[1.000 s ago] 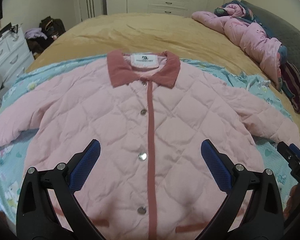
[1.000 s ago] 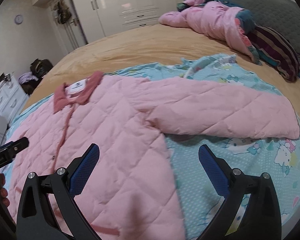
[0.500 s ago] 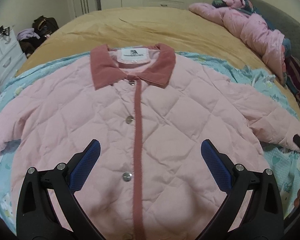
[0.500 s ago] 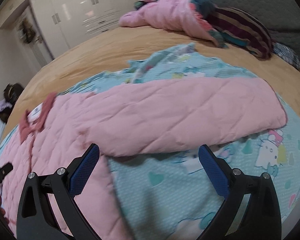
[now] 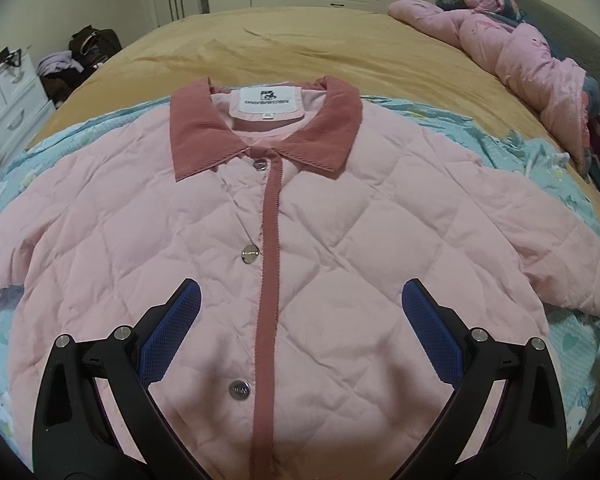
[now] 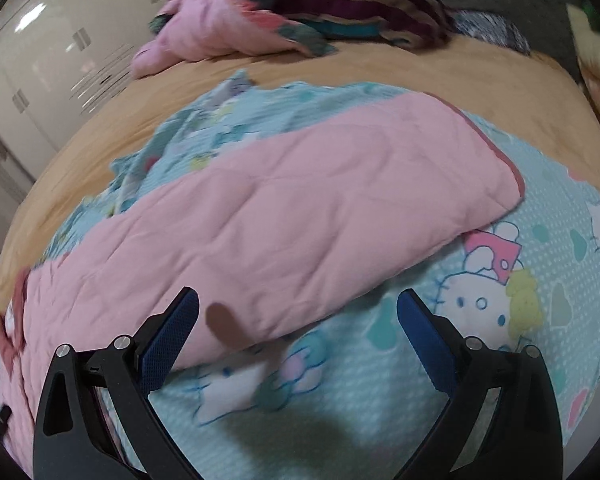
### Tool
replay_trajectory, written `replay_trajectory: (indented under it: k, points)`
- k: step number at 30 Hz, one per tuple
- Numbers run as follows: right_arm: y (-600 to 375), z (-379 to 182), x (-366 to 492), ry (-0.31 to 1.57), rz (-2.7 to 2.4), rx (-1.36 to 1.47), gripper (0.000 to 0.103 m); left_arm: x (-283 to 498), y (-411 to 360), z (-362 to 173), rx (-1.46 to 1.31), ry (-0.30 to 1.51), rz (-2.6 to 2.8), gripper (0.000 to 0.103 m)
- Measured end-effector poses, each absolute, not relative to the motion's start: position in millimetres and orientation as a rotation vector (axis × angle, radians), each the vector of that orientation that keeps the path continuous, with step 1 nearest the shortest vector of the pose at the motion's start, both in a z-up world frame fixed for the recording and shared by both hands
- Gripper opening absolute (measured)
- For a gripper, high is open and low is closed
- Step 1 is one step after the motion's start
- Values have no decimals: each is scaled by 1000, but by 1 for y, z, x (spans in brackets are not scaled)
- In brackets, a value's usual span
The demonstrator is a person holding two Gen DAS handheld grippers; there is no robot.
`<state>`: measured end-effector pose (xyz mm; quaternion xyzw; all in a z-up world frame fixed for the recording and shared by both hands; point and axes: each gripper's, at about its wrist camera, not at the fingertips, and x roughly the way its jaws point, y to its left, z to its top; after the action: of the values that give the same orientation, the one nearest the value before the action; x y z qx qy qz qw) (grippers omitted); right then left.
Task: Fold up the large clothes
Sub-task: 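Move the right tool to the coat sleeve cuff and grasp it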
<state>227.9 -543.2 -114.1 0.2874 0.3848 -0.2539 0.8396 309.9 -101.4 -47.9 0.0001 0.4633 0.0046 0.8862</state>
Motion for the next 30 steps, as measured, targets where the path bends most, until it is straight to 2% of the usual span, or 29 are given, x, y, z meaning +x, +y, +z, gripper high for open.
replay_trajectory:
  k: [7, 12, 13, 14, 15, 18, 21, 30]
  points:
    - [-595, -137, 228, 790, -568, 836, 99, 317, -104, -54, 4, 978, -18, 94]
    - [-624, -142, 234, 693, -563, 948, 98, 316, -98, -51, -40, 987, -24, 94]
    - [-630, -142, 235, 676, -568, 962, 94, 314, -97, -47, -45, 984, -22, 94]
    - [-632, -141, 237, 671, -575, 963, 79, 313, -96, -44, -50, 980, -22, 94]
    - [-636, -140, 238, 659, -566, 966, 58, 313, -95, -42, -54, 976, -18, 94]
    - [-637, -127, 244, 625, -516, 924, 42, 311, -87, -28, -60, 972, 21, 94]
    - [-626, -99, 249, 583, -448, 847, 30, 312, -77, -13, -79, 969, 46, 94]
    - [-572, -4, 267, 439, -216, 672, 22, 315, -46, 28, -113, 929, 67, 94]
